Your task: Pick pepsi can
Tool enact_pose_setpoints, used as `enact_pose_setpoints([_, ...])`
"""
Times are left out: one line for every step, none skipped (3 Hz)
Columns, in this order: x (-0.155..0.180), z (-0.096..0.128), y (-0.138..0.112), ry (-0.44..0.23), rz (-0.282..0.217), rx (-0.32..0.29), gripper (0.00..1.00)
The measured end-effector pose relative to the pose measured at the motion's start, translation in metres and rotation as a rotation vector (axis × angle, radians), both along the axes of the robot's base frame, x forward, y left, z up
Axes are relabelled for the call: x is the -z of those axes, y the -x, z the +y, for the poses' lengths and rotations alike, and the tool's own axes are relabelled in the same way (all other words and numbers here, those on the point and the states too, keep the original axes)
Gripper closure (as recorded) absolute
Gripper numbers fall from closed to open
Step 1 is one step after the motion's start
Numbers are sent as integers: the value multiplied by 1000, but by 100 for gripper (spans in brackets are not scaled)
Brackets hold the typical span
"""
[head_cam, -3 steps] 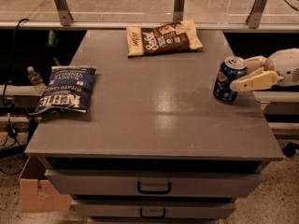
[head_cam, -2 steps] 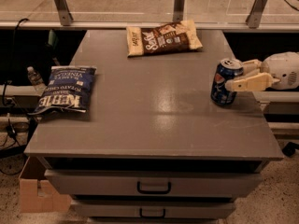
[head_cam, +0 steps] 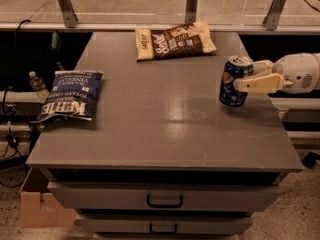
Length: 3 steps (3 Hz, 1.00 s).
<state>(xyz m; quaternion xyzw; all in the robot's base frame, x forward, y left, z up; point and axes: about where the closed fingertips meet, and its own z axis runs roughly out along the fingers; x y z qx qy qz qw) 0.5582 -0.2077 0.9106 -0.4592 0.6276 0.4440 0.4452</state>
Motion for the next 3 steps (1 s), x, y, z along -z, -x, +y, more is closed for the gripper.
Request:
enact_pose_setpoints([-39, 20, 7, -53, -51, -19, 100])
enact_pose_setpoints([-88, 58, 11, -108, -123, -49, 100])
enact_pose_setpoints([-88, 58, 11, -108, -123, -49, 100])
